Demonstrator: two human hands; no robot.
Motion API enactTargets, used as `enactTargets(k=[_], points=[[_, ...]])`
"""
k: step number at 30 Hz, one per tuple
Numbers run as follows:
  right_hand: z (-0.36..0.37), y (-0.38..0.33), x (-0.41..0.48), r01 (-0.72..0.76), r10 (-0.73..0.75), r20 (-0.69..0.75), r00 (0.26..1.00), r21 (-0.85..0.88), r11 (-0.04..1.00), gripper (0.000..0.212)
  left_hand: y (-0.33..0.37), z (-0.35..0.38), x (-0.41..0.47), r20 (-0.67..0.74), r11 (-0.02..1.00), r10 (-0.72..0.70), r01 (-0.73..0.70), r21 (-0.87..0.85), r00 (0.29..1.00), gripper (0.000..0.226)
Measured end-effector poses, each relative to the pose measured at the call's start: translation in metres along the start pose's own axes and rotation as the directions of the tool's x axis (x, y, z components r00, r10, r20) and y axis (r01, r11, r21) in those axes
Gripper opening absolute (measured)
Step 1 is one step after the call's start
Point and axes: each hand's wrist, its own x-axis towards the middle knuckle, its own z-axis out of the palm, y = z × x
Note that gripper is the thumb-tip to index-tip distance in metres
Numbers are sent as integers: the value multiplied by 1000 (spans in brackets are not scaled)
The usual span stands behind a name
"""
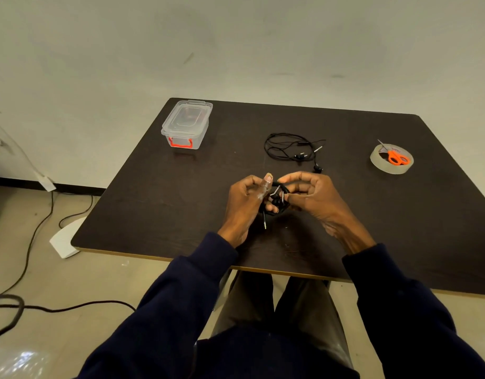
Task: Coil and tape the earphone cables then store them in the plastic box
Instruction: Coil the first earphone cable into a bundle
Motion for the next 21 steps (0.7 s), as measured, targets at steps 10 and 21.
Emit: enactTargets(k=[10, 21], points=[[-4, 18, -6, 158, -160, -52, 986, -27, 987, 31, -1, 4, 3, 110, 988, -142, 148, -49, 984, 21], [-13, 28, -9, 261, -278, -13, 961, -298, 918, 48, -1, 5, 6, 176, 946, -259, 286, -154, 950, 16]])
